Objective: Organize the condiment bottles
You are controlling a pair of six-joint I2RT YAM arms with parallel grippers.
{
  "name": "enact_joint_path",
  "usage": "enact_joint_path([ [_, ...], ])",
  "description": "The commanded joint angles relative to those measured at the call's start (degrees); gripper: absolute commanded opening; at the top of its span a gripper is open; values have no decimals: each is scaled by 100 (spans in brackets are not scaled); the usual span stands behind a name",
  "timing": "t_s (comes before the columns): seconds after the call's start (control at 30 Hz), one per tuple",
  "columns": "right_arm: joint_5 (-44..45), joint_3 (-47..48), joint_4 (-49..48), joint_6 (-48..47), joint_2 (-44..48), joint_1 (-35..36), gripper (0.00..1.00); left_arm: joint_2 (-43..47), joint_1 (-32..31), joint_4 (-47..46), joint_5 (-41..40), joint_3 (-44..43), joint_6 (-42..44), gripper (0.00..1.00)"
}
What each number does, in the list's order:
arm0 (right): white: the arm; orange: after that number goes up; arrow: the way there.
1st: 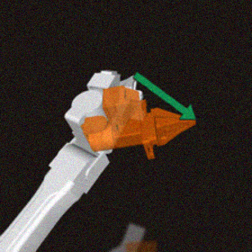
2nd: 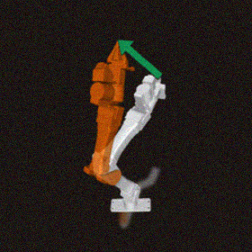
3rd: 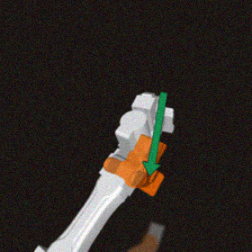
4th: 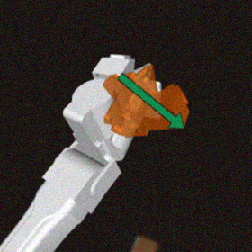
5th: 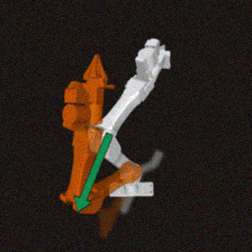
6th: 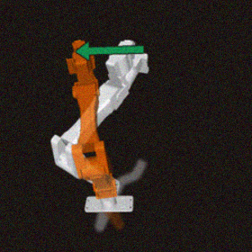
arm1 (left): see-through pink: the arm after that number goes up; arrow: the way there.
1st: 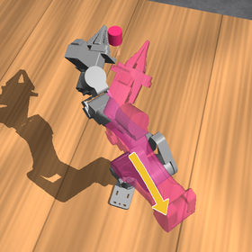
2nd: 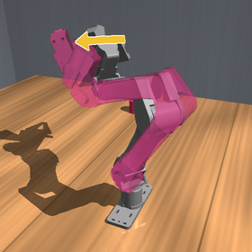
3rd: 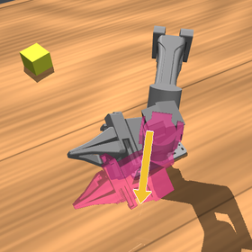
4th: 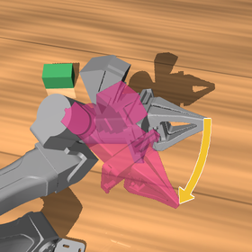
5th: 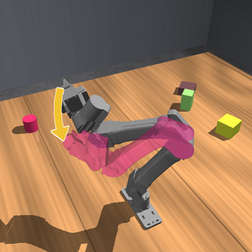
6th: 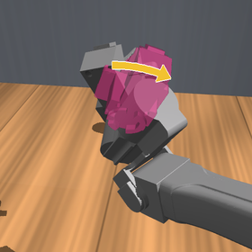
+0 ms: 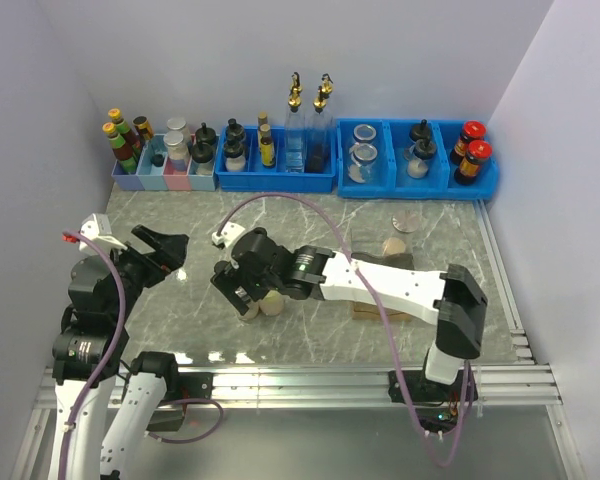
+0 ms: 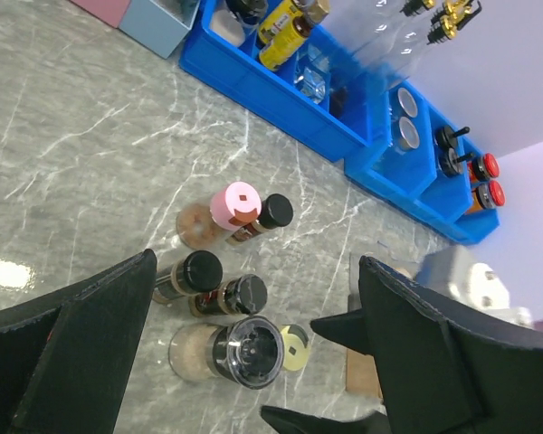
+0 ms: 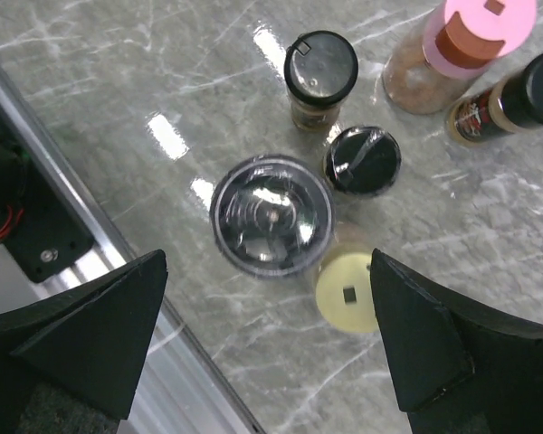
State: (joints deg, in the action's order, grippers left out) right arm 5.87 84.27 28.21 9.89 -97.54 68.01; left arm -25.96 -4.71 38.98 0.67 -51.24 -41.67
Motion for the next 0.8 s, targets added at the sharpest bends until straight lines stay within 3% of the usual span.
enact_joint_path([
  [0.0, 221, 335, -96, -101, -230, 20, 100, 38, -12, 66, -216, -149, -61, 99],
  [0.43, 257, 643, -78, -5, -925, 37, 100, 47, -56, 57, -225, -105, -17, 99],
  [0.53, 196, 652, -105, 39, -1004, 37, 95, 29, -56, 22, -216, -88, -17, 99],
  [0.63, 64, 617, -210, 83, -1057, 28, 83, 38, -56, 4, -199, -61, -25, 99],
  [0.67, -76, 608, -236, 92, -1057, 28, 74, 47, -56, -5, -190, -52, -34, 99],
  [0.77, -278, 582, -289, 110, -1040, 11, 58, 73, -56, 13, -216, -26, -25, 99],
])
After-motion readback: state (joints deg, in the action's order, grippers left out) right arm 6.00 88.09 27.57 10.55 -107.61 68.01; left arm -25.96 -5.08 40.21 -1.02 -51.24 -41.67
